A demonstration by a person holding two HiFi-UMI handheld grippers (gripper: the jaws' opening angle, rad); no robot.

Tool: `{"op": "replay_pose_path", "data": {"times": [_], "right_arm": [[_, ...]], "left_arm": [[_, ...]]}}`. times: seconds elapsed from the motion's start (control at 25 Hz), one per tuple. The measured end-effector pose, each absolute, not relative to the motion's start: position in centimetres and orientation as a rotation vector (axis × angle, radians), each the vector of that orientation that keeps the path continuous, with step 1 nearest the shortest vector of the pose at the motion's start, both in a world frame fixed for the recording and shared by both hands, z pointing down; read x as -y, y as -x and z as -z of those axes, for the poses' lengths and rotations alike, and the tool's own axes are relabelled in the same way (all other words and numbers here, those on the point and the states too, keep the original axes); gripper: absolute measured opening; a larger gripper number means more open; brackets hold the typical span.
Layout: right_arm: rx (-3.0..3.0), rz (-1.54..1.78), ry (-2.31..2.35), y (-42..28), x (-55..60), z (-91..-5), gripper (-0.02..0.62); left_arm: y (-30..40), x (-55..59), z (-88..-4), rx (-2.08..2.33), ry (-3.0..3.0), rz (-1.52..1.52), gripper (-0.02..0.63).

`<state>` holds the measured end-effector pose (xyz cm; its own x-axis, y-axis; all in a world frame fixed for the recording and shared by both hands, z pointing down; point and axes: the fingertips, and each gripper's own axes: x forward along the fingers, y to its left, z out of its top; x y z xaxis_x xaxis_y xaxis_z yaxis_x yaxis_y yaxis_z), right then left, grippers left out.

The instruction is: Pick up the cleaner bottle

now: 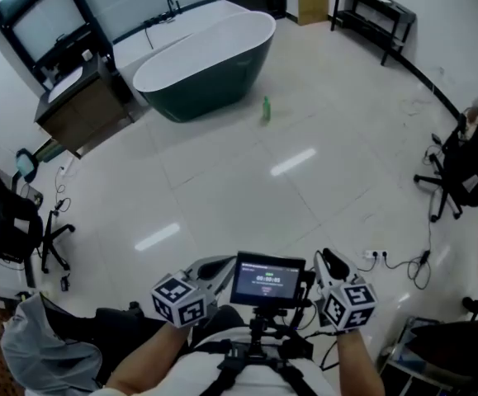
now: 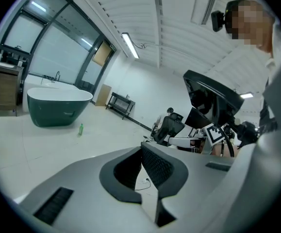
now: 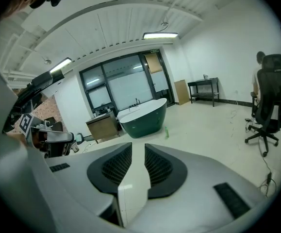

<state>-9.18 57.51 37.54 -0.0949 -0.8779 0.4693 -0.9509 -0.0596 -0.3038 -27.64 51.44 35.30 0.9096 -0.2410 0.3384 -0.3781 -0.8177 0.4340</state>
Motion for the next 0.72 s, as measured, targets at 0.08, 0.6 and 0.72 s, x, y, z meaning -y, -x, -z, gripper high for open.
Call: {"op": "replay_pose_path", "data": {"times": [0.08,0.6,0.72], "right_arm": [[2.063,-0.876,-2.016,8.4,-56.9,-38.1,0.081],[1.973,-0.879,-2.070,6.2,-44.7,-39.0,0.081],[1.963,-0.859,-2.080,6.5,-40.2,-38.2,0.081]], "left_arm": [[27.1,-50.7,-35.8,0.459,-2.552,-0.374,0.000],[24.6,-35.6,-37.4,0.422,-2.555,-0.337,0.000],[24.5,-31.1,-36.6,0.383,-2.593,-0.339,0.000]]}}
